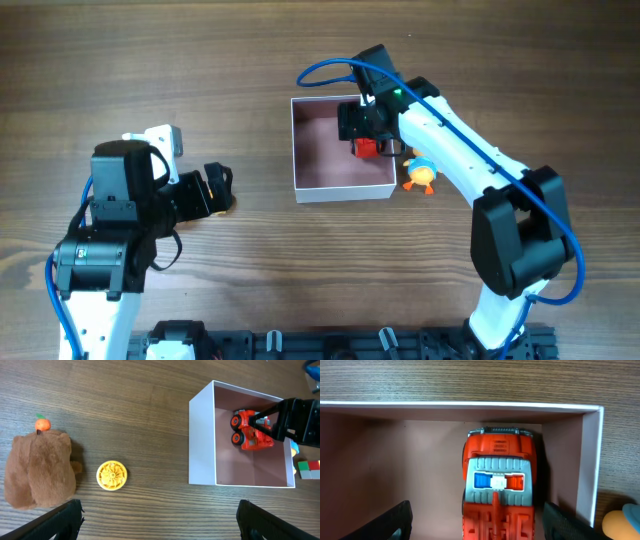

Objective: Pack container
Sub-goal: 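Carry the fire truck into the white box and release it, then move the right gripper to the colour cube and grasp it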

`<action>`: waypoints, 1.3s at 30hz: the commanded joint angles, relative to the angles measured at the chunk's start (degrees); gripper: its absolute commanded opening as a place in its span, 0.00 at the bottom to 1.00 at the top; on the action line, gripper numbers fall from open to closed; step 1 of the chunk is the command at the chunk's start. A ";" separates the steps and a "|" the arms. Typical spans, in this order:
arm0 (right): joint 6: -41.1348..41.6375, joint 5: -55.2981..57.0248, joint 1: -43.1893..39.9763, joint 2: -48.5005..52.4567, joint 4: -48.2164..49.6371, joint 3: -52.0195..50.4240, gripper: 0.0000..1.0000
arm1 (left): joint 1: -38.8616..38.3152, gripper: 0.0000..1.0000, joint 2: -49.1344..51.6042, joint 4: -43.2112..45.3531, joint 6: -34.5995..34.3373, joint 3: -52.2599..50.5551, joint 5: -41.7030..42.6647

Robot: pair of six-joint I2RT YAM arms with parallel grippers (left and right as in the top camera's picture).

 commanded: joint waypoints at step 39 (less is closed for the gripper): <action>-24.20 0.94 -33.81 -8.39 -4.61 -16.92 0.93 | -0.20 1.00 -0.02 0.09 -0.11 0.83 -0.15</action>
